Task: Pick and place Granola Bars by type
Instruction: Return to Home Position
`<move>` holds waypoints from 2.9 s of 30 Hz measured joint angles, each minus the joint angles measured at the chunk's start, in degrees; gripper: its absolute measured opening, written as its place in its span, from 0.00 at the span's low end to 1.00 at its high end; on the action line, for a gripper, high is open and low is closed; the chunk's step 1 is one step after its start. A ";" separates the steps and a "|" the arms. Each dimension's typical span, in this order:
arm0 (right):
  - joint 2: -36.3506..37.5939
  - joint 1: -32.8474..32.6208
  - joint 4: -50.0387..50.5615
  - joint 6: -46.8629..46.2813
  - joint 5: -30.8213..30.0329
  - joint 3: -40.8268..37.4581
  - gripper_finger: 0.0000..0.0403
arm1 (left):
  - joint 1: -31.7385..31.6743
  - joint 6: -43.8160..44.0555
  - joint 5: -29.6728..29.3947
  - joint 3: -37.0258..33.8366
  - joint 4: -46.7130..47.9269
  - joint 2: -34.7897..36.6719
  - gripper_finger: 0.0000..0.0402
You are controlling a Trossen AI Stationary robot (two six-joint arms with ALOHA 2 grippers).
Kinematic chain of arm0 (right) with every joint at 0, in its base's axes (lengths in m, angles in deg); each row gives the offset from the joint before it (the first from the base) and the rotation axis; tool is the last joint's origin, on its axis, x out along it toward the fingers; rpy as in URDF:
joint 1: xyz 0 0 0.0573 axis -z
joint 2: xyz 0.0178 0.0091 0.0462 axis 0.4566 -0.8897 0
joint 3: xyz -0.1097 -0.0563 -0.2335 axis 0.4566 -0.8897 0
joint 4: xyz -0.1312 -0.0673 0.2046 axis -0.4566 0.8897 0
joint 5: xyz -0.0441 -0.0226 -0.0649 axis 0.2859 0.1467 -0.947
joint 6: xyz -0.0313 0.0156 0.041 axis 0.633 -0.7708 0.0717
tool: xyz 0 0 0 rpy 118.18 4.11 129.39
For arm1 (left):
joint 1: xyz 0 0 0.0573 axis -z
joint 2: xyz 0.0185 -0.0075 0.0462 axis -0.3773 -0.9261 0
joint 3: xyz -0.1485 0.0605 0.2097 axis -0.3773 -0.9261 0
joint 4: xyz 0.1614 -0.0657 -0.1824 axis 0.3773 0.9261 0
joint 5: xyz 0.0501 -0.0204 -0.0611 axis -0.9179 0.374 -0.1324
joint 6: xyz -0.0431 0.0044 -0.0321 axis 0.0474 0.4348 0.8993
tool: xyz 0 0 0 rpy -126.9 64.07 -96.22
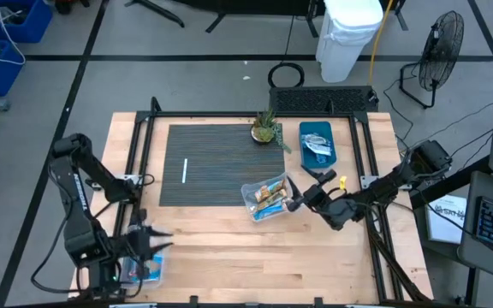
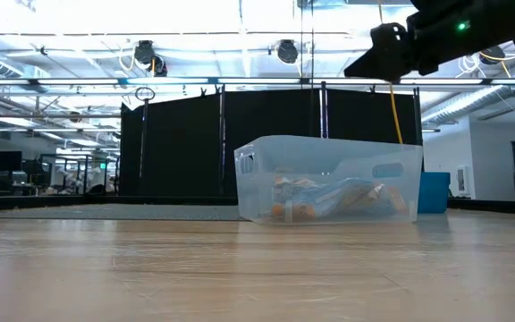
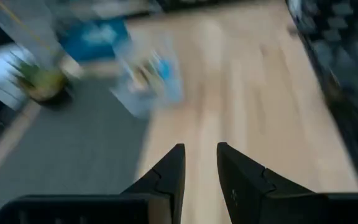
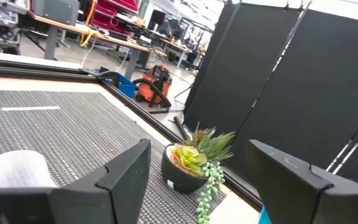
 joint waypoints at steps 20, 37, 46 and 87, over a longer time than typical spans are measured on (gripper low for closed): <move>0.00 -0.99 1.48 0.17 -3.18 -0.79 0.63 | -3.76 23.02 -20.13 -35.29 -0.69 22.54 0.25; 2.54 -0.99 -17.16 0.04 4.44 -12.86 0.63 | -1.15 28.80 -23.80 -48.85 -7.09 32.94 0.25; 5.97 -0.99 -17.08 -1.26 4.71 -15.00 0.63 | 5.61 24.70 -24.06 -49.44 -8.25 37.92 0.25; 14.92 -0.80 -17.07 -8.59 28.66 -23.69 0.63 | -34.92 -60.25 44.58 -65.40 -78.35 63.18 0.25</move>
